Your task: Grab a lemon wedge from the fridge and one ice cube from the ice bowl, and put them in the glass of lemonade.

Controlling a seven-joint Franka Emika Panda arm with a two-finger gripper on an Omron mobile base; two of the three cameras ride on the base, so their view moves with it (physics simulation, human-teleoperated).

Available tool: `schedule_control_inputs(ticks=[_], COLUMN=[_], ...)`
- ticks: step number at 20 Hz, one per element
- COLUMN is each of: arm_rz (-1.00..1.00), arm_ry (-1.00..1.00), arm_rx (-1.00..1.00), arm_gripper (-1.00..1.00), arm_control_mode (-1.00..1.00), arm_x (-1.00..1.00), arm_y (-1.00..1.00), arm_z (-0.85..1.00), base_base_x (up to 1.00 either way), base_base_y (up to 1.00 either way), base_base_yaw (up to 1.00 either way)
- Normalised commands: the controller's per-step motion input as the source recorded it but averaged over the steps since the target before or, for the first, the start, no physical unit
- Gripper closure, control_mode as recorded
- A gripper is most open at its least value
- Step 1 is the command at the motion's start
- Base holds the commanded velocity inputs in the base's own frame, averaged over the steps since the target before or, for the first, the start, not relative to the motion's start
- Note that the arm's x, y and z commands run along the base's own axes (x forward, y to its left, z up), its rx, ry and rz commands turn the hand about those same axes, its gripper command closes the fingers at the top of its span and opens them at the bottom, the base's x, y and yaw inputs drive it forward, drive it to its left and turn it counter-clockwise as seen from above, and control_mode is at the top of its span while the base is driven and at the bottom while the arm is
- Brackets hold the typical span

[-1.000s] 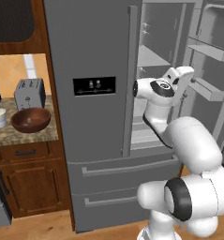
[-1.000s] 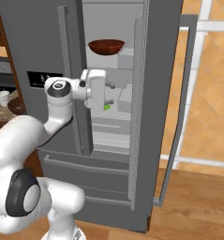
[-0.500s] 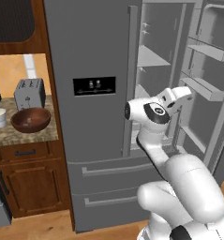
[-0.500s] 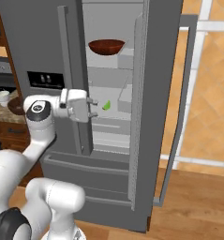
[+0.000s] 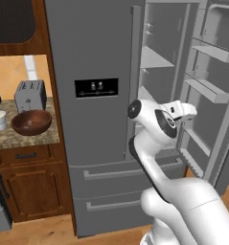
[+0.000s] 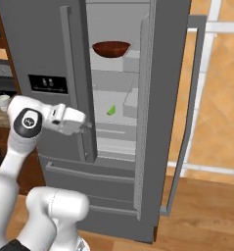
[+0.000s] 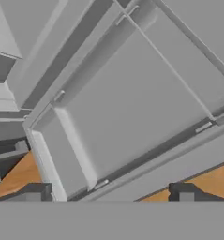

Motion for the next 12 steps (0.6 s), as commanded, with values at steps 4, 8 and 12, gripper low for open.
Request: schedule_control_inputs(ticks=[4,8,12], arm_rz=[0.12,0.14,0.26], arm_ry=[-0.09,-0.3,-0.22], arm_rx=[0.36,0.54,0.5], arm_gripper=[-1.0,-1.0,-1.0], arm_control_mode=[-1.0,-1.0,-1.0], arm_x=[0.0,0.0,0.0], arm_y=[0.58,0.35,0.51], arm_z=[0.0,0.0,0.0], base_base_x=[0.0,0.0,0.0], base_base_y=[0.0,0.0,0.0], base_base_yaw=[0.0,0.0,0.0])
